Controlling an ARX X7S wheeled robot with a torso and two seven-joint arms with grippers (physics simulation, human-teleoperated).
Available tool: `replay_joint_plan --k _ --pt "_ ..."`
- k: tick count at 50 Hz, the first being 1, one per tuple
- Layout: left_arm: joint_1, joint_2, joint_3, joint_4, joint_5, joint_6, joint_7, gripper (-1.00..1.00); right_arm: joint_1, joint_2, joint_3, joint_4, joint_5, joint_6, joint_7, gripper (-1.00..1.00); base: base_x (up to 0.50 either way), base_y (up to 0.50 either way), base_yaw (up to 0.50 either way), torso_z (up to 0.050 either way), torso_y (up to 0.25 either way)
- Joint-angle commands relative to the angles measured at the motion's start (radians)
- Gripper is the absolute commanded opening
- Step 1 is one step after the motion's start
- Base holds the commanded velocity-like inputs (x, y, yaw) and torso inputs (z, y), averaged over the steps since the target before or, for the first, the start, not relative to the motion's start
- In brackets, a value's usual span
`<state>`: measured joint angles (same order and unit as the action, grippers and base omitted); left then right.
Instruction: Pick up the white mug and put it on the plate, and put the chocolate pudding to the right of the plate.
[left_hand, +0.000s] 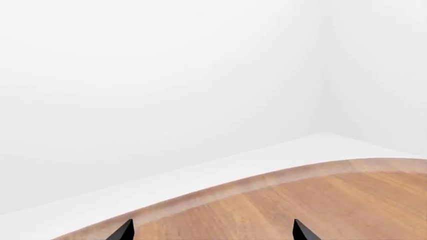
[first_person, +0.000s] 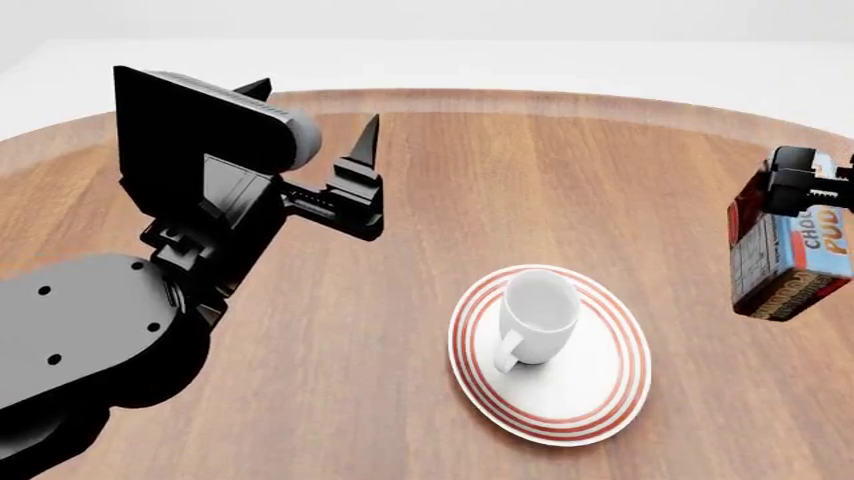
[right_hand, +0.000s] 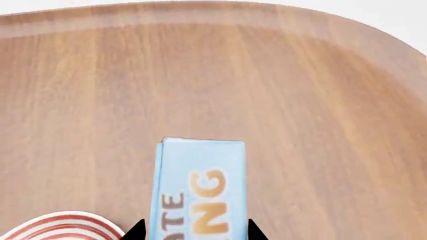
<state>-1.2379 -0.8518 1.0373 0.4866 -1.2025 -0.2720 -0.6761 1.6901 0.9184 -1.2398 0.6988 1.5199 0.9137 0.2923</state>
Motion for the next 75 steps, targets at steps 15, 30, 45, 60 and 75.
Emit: replay_joint_plan --k 15,30,45,60,75 --pt "0.011 0.004 -0.001 -0.002 0.005 0.003 0.0 1.0 -0.148 0.048 0.027 -0.005 0.052 -0.057 0.006 -1.0 0.0 0.0 0.0 0.0 0.0" --pt "0.014 0.003 -0.005 -0.003 0.005 0.005 0.003 1.0 -0.066 -0.015 -0.048 -0.005 -0.066 0.011 -0.026 -1.0 0.0 0.0 0.0 0.0 0.0" --pt "0.016 0.003 -0.005 -0.005 0.007 0.003 0.006 1.0 -0.104 -0.003 -0.038 -0.017 -0.049 -0.009 -0.022 -1.0 0.0 0.0 0.0 0.0 0.0" --pt "0.021 0.008 -0.004 -0.008 0.012 0.002 0.006 1.0 -0.166 -0.007 -0.05 0.013 -0.055 -0.032 -0.035 -1.0 0.0 0.0 0.0 0.0 0.0" --pt "0.031 0.009 -0.004 -0.013 0.016 0.006 0.01 1.0 -0.187 -0.042 -0.075 0.056 -0.09 -0.042 -0.062 -1.0 0.0 0.0 0.0 0.0 0.0"
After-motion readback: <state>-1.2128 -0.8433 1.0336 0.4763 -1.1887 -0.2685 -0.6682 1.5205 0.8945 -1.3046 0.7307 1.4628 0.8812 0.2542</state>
